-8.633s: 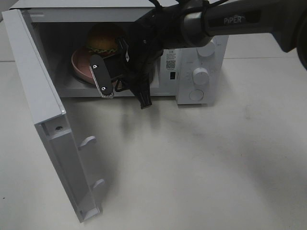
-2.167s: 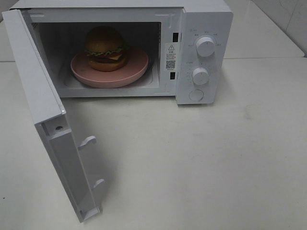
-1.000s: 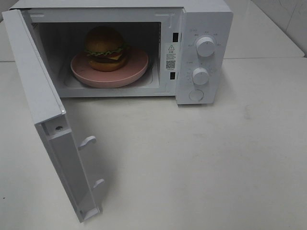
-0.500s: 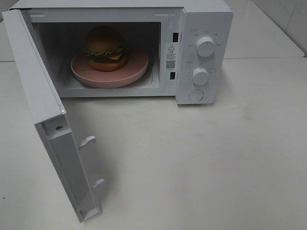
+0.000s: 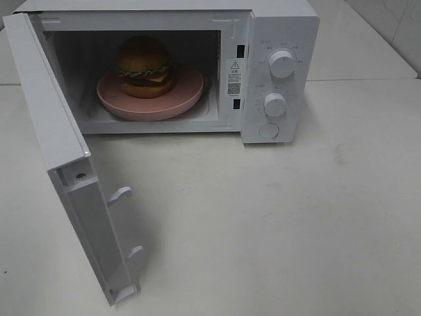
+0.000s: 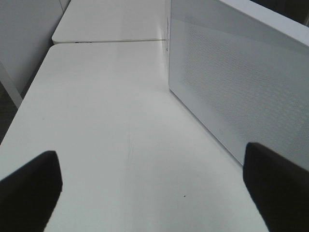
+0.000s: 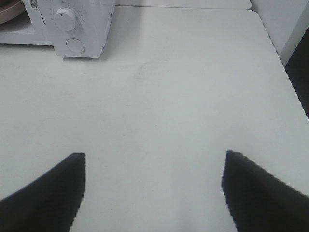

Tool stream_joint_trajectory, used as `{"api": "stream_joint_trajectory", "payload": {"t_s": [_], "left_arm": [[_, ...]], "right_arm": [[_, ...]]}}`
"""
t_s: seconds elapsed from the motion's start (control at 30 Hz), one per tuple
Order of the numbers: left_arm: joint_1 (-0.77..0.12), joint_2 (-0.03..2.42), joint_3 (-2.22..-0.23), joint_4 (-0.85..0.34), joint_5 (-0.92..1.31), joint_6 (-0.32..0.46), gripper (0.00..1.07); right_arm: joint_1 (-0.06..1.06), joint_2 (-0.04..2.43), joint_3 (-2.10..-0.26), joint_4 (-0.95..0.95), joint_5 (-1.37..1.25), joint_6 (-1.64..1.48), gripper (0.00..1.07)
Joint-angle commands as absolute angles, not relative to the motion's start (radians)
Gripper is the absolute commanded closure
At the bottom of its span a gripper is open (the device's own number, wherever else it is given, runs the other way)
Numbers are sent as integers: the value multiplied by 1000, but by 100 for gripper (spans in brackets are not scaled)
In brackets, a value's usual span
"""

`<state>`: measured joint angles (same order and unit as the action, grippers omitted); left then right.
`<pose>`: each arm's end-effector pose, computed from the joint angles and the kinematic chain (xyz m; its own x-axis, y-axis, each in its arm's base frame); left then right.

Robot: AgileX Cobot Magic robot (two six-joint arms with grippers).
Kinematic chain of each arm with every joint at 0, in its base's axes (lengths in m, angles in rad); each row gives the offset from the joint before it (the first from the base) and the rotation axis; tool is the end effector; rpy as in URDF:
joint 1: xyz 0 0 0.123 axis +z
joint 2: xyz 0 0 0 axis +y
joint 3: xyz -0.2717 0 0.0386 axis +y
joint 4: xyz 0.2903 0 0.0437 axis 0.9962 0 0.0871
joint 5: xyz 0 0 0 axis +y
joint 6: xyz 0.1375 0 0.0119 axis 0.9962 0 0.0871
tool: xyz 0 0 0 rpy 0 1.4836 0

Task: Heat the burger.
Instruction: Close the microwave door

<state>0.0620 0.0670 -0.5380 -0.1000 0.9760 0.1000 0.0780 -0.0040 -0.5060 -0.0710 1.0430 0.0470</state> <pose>0.0967 -0.0054 0.2948 -0.4019 0.0188 -0.9155 0.0314 0.9995 0.0068 0.0849 -0.0019 0.2810 -0.4291 -0.0223 -0.9030 -0.0178 0.9997 -0.0163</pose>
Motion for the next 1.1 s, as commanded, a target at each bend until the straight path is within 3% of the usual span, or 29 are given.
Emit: {"api": "stream_joint_trajectory", "payload": {"t_s": [0.03, 0.07, 0.13, 0.17, 0.2, 0.27, 0.3, 0.33, 0.37, 0.4, 0.43, 0.47, 0.5, 0.53, 0.77, 1.1], "left_arm": [[61, 126, -544, -96, 917, 97, 21], [61, 126, -544, -96, 917, 97, 21], [61, 180, -544, -95, 873, 97, 37], [61, 180, -544, -95, 873, 97, 37], [61, 215, -543, -95, 844, 97, 48], [61, 233, -543, -96, 826, 97, 54], [61, 269, -543, -96, 791, 97, 66], [61, 269, -543, -96, 791, 97, 66], [61, 287, -543, -96, 774, 97, 71], [61, 316, -543, -95, 745, 97, 83], [61, 316, -543, -95, 745, 97, 83], [61, 351, -543, -93, 715, 97, 98], [61, 351, -543, -93, 715, 97, 98], [61, 369, -543, -92, 700, 97, 105], [59, 456, -474, -97, 511, 113, 107], [59, 568, -276, -119, 46, 139, 107]], "right_arm": [[70, -32, -507, -73, 1037, 53, 32], [70, -32, -507, -73, 1037, 53, 32], [70, -32, -507, -73, 1037, 54, 32], [70, -32, -507, -73, 1037, 54, 32], [70, -32, -507, -73, 1037, 54, 32], [70, -32, -507, -73, 1037, 54, 32], [70, -32, -507, -73, 1037, 54, 32], [70, -32, -507, -73, 1037, 54, 32], [70, -32, -507, -73, 1037, 54, 32], [70, -32, -507, -73, 1037, 54, 32], [70, -32, -507, -73, 1037, 54, 32], [70, -32, -507, -73, 1037, 54, 32], [70, -32, -507, -73, 1037, 54, 32], [70, -32, -507, -73, 1037, 54, 32], [70, -32, -507, -73, 1037, 54, 32], [70, -32, -507, -73, 1037, 54, 32]]}}
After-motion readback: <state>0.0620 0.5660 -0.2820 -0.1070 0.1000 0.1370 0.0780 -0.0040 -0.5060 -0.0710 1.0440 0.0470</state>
